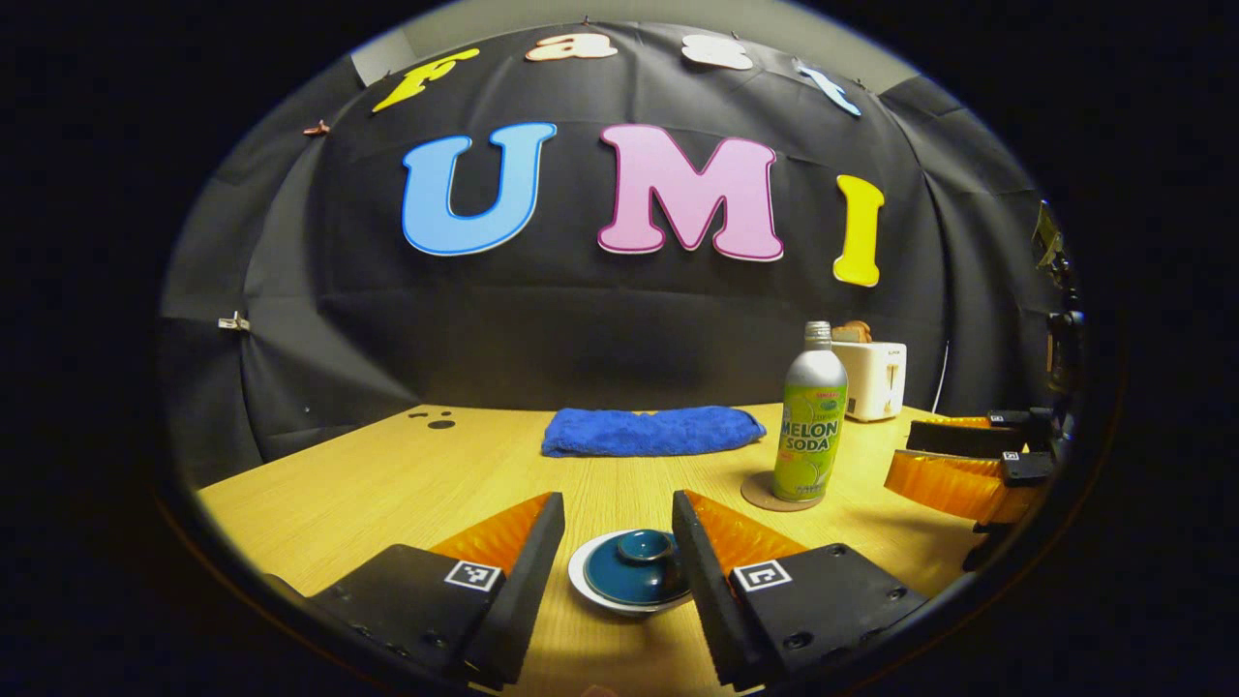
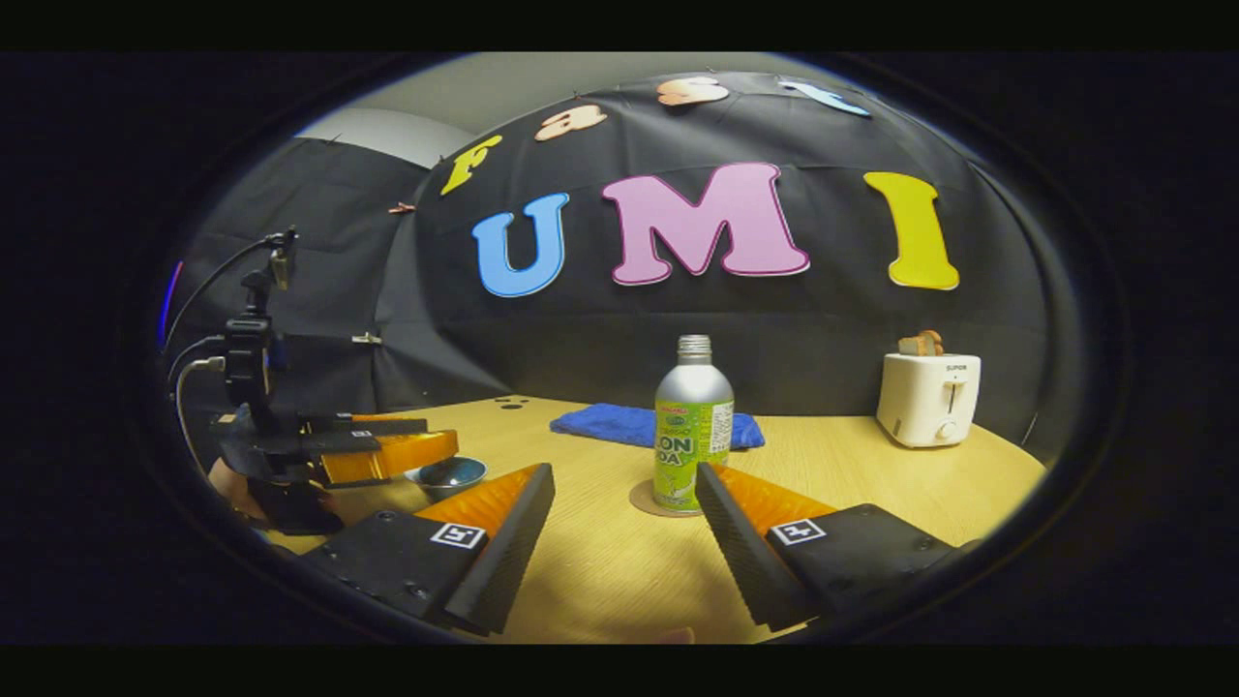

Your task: Open the teacup lid with one hand, grasp the water bottle and pour water into the teacup with the other hand; after pouring, place the water bottle on the coaster and then close the teacup lid.

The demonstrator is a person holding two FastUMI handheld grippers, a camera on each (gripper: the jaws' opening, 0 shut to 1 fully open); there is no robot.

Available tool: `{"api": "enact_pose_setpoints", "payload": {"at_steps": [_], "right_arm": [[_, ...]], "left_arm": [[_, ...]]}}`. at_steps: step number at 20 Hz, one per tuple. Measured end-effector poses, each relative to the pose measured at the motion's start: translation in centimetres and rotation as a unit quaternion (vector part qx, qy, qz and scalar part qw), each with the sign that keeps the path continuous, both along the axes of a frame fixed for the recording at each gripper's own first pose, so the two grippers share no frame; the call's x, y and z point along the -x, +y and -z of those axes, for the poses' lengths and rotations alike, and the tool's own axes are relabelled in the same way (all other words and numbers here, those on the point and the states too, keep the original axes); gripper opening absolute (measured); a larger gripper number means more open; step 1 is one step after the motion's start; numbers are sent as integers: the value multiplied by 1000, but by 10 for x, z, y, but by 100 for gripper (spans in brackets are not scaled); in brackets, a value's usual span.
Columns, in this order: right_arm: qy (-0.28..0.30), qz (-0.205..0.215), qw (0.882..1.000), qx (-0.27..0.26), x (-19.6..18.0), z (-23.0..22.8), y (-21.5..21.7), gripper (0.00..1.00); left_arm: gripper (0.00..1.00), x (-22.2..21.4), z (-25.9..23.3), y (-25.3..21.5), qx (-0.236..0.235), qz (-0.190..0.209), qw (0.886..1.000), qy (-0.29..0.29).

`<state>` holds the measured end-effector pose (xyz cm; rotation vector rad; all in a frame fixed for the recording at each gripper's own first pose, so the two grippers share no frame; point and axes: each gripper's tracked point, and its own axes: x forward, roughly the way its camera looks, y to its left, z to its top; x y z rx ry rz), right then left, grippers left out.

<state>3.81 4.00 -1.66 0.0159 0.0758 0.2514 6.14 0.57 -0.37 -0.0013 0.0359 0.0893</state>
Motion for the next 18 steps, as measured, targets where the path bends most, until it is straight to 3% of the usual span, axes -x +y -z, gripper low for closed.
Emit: {"api": "enact_pose_setpoints", "payload": {"at_steps": [8,18], "right_arm": [[-1,11,1000,1,-2,0,-4,91],[-2,18,1000,1,-2,0,-6,91]], "left_arm": [[94,3,-4,2,-4,-34,999,-17],[94,2,-3,0,-4,-29,999,-19]]}}
